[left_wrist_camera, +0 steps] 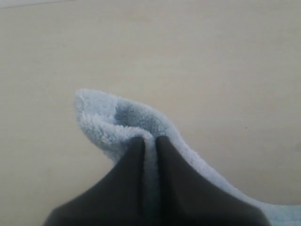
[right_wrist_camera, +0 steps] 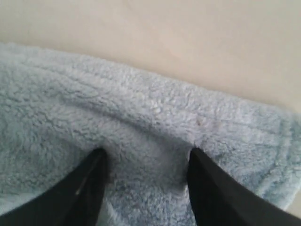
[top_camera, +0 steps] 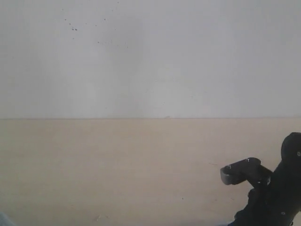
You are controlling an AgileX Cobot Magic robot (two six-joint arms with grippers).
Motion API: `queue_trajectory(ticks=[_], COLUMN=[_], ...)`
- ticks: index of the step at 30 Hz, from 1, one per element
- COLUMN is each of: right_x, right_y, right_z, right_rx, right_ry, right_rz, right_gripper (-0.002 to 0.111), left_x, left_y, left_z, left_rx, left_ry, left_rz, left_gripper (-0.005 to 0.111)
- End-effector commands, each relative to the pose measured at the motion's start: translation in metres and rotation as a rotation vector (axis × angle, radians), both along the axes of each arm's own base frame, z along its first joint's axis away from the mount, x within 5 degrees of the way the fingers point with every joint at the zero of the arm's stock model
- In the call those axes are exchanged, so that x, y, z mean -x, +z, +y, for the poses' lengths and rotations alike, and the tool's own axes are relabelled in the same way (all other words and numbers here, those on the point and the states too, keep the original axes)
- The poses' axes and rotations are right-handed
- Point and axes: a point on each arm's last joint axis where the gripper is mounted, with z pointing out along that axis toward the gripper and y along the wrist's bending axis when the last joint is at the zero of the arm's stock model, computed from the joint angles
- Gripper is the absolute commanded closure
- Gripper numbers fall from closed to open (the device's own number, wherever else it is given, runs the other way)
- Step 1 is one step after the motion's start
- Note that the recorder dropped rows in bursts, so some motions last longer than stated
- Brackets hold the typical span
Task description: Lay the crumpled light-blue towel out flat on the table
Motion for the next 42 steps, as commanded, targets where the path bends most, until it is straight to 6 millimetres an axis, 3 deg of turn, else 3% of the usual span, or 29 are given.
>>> queue_trajectory(ticks=[1, 5, 7, 13, 19, 24, 28, 38, 42], right_x=[-0.001, 0.003, 0.001, -0.012, -0.017, -0.021, -0.021, -0.02, -0.019], right_y=[0.03, 0.051, 0.051, 0.025, 0.002, 0.0, 0.0, -0.011, -0.017], right_z=[0.0, -0.003, -0.009, -0.037, -0.039, -0.039, -0.039, -0.041, -0.041], right_rx=[-0.035, -0.038, -0.022, 0.014, 0.034, 0.037, 0.032, 0.065, 0.07], right_ry=[0.004, 0.014, -0.01, -0.131, -0.128, -0.143, -0.163, -0.131, -0.13], right_rz=[-0.126, -0.199, -0.203, -0.122, -0.079, -0.113, -0.113, -0.067, -0.045], right_gripper=[0.057, 0.057, 0.057, 0.057, 0.057, 0.056, 0.038, 0.038, 0.044], left_x=[0.0, 0.0, 0.0, 0.0, 0.0, 0.0, 0.0, 0.0, 0.0], left_y=[0.001, 0.001, 0.001, 0.001, 0.001, 0.001, 0.001, 0.001, 0.001], left_z=[0.0, 0.0, 0.0, -0.001, -0.001, -0.001, -0.001, -0.001, -0.001], left_rx=[0.004, 0.004, 0.004, 0.007, 0.008, 0.008, 0.002, 0.0, -0.002], left_ry=[-0.005, -0.005, -0.005, -0.01, -0.011, -0.011, -0.015, -0.018, -0.019], left_rz=[-0.01, -0.01, -0.01, -0.017, -0.018, -0.018, -0.018, -0.018, -0.018], left_gripper=[0.102, 0.102, 0.102, 0.102, 0.102, 0.102, 0.102, 0.102, 0.102])
